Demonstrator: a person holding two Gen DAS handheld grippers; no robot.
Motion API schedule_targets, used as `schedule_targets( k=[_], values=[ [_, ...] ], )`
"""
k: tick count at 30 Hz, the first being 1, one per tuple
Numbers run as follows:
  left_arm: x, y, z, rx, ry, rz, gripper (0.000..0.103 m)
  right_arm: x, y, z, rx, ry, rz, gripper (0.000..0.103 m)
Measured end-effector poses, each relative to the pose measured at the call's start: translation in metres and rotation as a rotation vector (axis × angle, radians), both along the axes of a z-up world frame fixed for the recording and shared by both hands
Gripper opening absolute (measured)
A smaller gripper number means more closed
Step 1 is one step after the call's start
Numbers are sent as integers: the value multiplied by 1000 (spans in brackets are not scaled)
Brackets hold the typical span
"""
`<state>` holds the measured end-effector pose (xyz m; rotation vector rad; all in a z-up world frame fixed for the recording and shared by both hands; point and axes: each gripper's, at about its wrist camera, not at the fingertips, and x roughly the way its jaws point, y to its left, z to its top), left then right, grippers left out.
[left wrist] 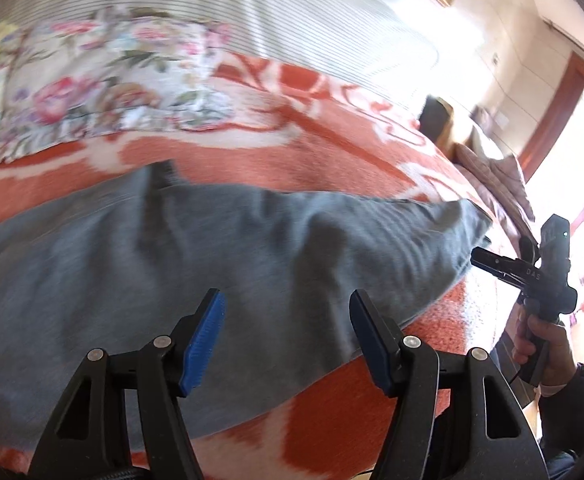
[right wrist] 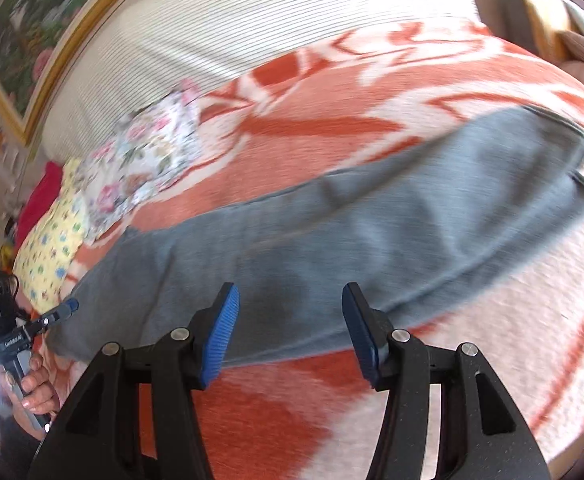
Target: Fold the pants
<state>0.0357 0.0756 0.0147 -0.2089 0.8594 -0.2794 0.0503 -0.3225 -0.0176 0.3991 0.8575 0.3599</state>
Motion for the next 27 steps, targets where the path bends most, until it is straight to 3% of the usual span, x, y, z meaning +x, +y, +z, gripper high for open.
schedule_targets(
  k=[11,14,27],
  values=[
    [38,-94,-3,22,29,-201,68,-3,-92,0,1,-30,-252,61],
    [54,-123,0,59,30,-260,68,-4,-114,-5,10,-25,-302,61],
    [154,-241,13,144,59,-439,69,13,-180,-28,242,8,-437,61]
  ],
)
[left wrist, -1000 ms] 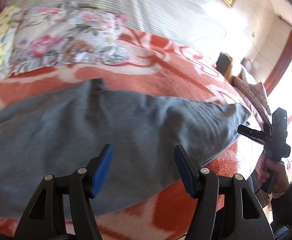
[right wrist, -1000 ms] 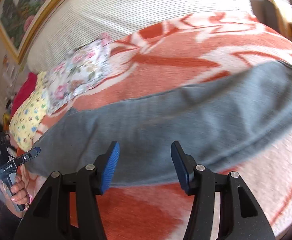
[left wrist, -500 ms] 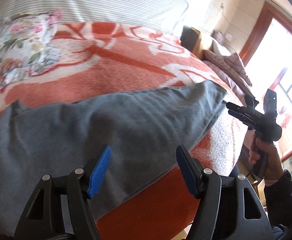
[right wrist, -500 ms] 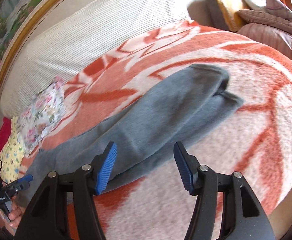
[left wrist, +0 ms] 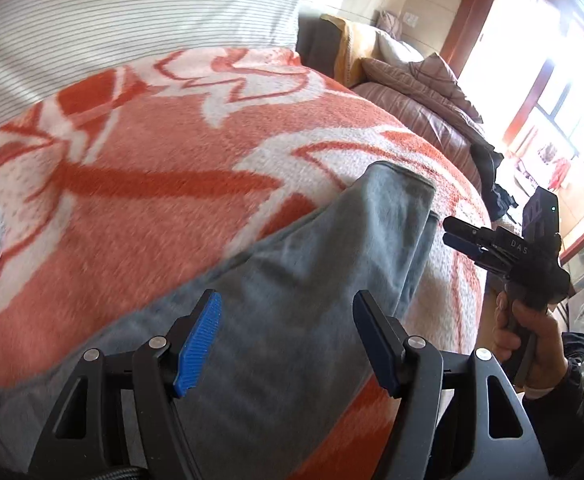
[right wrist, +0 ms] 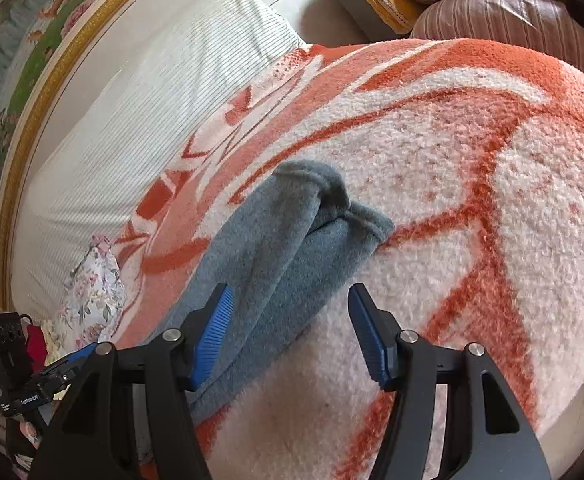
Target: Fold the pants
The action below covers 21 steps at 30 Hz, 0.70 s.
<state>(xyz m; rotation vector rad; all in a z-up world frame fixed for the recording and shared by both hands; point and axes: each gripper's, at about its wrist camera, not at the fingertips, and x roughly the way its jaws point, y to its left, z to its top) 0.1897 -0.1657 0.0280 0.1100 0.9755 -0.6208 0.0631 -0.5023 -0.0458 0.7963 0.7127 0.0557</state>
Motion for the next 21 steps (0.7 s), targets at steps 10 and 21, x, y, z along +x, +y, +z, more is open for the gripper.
schedule_targets(
  k=[10,21],
  values=[
    [75,-83,-17,114,23,-88,69,18,-24,-20,222,-15,-63,68],
    [106,-133,-46,202,66,-152,69,33,-21,-25,121,-33,-73,5]
  ],
)
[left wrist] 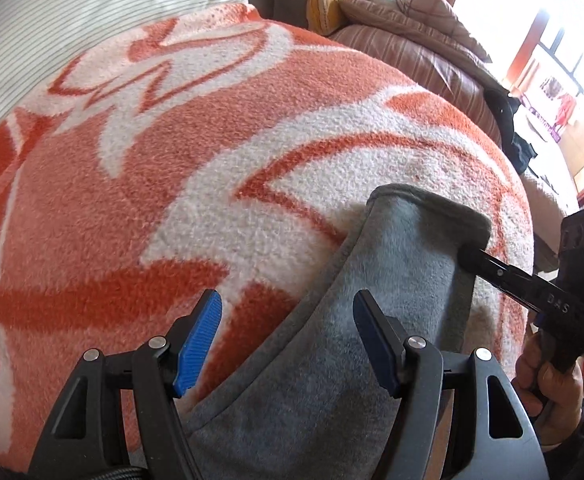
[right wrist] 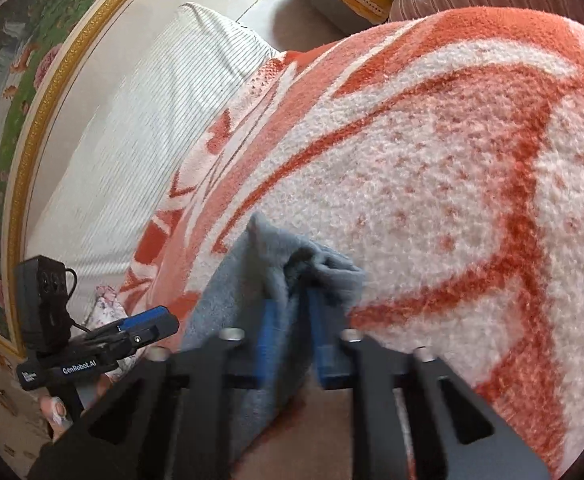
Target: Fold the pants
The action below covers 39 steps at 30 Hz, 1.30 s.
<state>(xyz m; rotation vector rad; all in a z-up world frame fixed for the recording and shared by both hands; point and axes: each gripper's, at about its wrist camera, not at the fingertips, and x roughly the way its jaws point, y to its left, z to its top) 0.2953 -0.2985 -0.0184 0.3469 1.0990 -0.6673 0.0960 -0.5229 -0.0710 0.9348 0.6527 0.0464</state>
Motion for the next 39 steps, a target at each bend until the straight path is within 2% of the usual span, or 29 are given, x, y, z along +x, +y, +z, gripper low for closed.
schedule_targets(
  k=[6,8,10,12,15,17,19,20,22,23,24,25,26,27,28,32,39],
  values=[
    [0,-26,-6,23,3,-79,69,-37,-1,5,-75,-16,34,4],
    [0,-39,-12,42,11,-116,69,-42,-5,-1,-36,-14,42,4],
    [1,-51,-18,58,31,-148,69,-42,-12,-11,50,-9,41,6],
    [-1,-63,-24,73,64,-186,69,-44,-19,-15,108,-6,23,12],
    [-2,-77,-29,89,63,-221,69,-47,-27,-14,145,-31,-2,25],
    [2,-86,-36,93,87,-231,69,-45,-30,-13,168,-40,-6,40],
    [7,-94,-43,79,107,-227,69,-39,-32,-13,199,-54,-11,49],
    [8,-97,-45,73,110,-234,69,-36,-31,-12,191,-56,-13,49],
    [8,-102,-47,73,97,-249,65,-29,-30,-12,155,-39,-16,48],
    [7,-104,-47,69,98,-261,62,-27,-30,-13,151,-35,-17,44],
    [6,-105,-46,56,108,-274,47,-25,-29,-13,141,-30,-16,41],
    [4,-106,-45,29,135,-294,33,-24,-29,-15,133,-23,-14,30],
    [3,-106,-43,20,135,-299,31,-23,-30,-18,142,-19,-9,18],
    [0,-106,-43,21,127,-303,26,-22,-30,-20,161,-24,-1,17],
    [-1,-106,-42,10,123,-305,15,-23,-31,-21,175,-39,4,15],
    [1,-92,-28,-76,157,-262,10,-29,-30,-8,186,-84,26,14],
    [-20,-54,32,-197,63,-243,9,-37,-8,51,132,-208,103,14]
  ],
)
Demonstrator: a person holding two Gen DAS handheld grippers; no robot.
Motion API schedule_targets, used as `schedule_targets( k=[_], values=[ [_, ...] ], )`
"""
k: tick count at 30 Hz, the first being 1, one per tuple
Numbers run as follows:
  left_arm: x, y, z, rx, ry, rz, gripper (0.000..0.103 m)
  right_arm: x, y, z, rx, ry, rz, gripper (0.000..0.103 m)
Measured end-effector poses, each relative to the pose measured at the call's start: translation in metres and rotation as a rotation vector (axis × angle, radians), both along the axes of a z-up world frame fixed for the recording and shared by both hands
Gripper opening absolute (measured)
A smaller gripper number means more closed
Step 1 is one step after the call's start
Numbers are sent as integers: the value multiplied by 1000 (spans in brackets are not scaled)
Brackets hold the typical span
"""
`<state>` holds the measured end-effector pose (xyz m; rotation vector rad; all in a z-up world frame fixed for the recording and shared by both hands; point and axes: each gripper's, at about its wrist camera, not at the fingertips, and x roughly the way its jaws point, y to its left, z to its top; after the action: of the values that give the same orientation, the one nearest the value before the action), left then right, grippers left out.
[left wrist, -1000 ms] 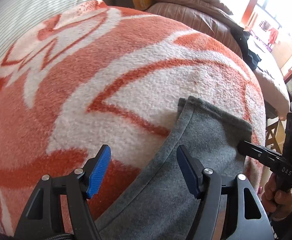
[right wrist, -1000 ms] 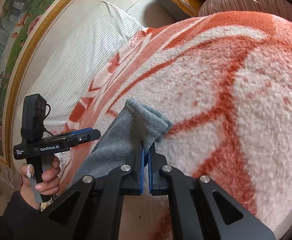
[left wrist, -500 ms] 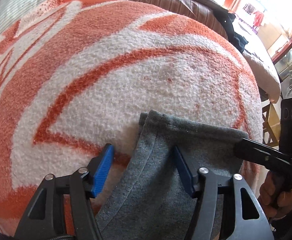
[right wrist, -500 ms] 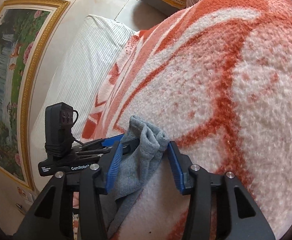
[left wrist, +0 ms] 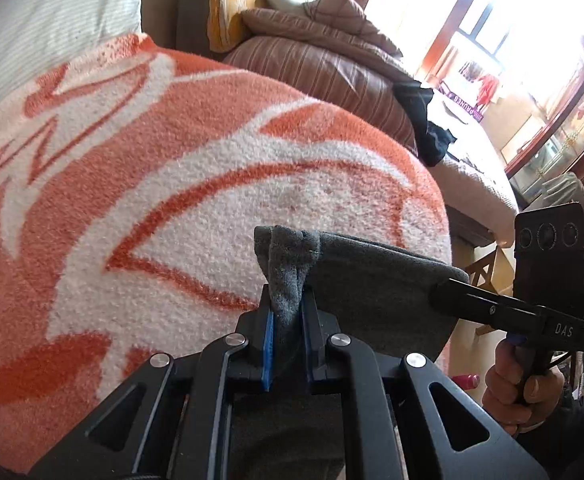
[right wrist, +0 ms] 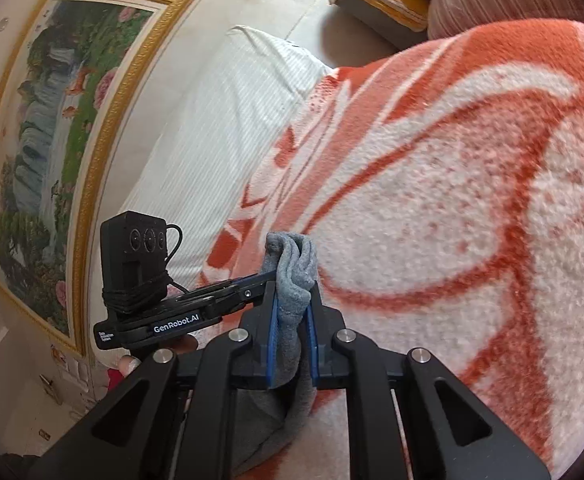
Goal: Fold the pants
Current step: 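Lift and fold the grasped end over the bundle with both tools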
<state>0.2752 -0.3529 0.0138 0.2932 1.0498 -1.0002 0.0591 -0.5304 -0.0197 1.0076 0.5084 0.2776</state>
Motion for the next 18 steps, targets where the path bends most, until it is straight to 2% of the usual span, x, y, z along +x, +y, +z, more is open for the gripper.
schedule_targets(
  k=[4,10,14,18],
  values=[
    [-13,41,38,-96,-27,40,9,-5,28,39,-18,-86,74,14],
    [-38,121,71,-220,-29,140,9,-11,91,78,-30,-190,235,14],
    [-57,172,78,-272,-45,206,9,-9,133,84,3,-221,344,14],
    [-74,219,70,-307,-44,279,9,-3,175,79,37,-214,456,14]
  ],
)
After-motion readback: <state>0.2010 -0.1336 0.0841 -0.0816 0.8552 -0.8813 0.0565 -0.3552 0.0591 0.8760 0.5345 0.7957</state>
